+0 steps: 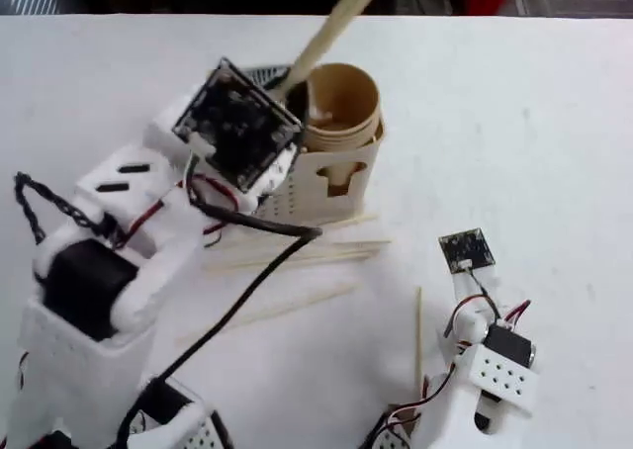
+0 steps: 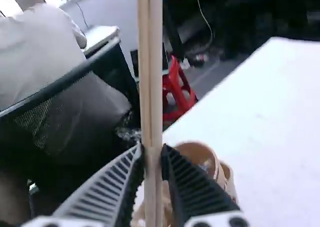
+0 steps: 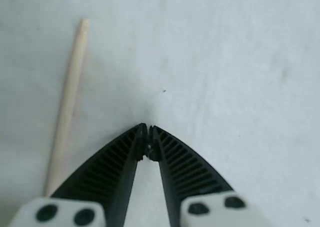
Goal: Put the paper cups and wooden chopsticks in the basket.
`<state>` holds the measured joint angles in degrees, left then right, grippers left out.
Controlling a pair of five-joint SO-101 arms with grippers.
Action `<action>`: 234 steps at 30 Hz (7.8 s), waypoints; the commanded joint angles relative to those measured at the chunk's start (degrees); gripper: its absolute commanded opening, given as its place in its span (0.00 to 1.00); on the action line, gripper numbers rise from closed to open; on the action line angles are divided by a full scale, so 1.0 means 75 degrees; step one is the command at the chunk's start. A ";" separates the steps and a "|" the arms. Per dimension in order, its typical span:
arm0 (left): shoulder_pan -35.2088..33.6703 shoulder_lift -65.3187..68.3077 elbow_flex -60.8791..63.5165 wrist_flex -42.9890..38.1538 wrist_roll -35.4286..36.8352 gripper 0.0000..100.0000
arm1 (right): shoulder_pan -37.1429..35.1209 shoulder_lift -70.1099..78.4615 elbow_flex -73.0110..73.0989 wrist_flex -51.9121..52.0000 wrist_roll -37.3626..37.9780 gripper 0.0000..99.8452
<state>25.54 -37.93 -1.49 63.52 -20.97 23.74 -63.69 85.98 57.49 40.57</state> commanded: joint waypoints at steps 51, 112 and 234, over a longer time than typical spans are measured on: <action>0.0170 -0.0826 0.3880 0.4337 -0.1219 0.09 | -0.0076 -0.0088 -0.0047 -0.0111 0.0059 0.02; 0.0709 0.2186 0.7244 0.0328 -0.2895 0.14 | -0.0076 -0.0088 -0.0047 -0.0076 0.0352 0.02; -0.6218 0.5234 0.2215 -0.1735 0.4536 0.09 | -0.3933 0.0018 -0.4173 0.2163 0.0375 0.02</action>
<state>-19.91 -8.13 18.55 50.15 12.53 2.64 -63.60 65.58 66.73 43.12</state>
